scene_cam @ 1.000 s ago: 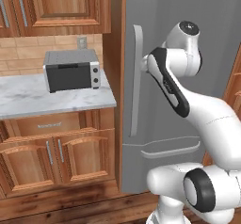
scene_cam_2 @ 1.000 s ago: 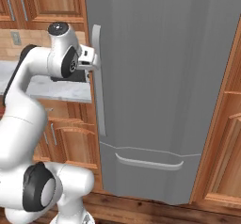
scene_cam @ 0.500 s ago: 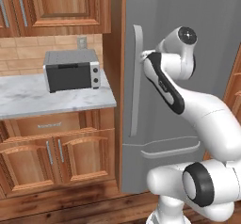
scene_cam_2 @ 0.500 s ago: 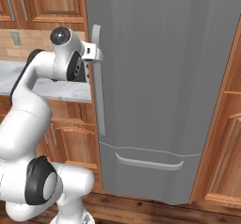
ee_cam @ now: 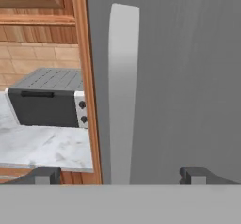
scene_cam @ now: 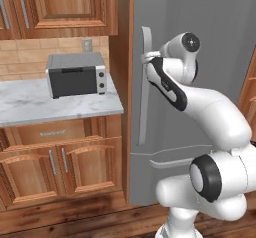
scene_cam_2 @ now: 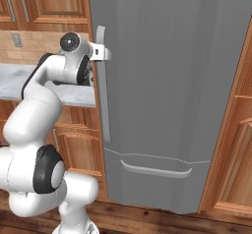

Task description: Open the fridge, remove the pear, broccoli, and shrimp, and place them on any counter.

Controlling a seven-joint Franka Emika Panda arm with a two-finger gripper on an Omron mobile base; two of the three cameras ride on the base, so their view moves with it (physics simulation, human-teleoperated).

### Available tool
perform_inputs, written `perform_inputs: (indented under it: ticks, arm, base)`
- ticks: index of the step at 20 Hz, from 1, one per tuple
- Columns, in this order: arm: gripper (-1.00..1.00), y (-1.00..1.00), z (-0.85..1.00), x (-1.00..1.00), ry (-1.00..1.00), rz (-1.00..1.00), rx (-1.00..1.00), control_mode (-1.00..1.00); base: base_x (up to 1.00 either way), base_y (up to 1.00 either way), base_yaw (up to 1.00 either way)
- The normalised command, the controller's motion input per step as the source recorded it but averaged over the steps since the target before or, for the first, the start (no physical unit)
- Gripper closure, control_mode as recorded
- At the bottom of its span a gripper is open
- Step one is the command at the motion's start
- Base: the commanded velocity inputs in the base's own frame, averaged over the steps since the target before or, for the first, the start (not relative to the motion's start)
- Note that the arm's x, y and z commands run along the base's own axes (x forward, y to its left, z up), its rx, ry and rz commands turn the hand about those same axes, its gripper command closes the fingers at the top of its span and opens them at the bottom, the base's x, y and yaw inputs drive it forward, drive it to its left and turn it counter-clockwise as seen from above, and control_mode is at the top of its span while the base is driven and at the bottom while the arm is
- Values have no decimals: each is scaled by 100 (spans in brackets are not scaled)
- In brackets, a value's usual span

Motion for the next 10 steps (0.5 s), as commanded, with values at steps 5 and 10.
perform_inputs:
  ticks: [5,10]
  arm:
    - [-100,0,14,53,-1,0,0,-100]
    - [-100,9,0,59,-8,0,0,-100]
  base:
    - [0,0,0]
    - [0,0,0]
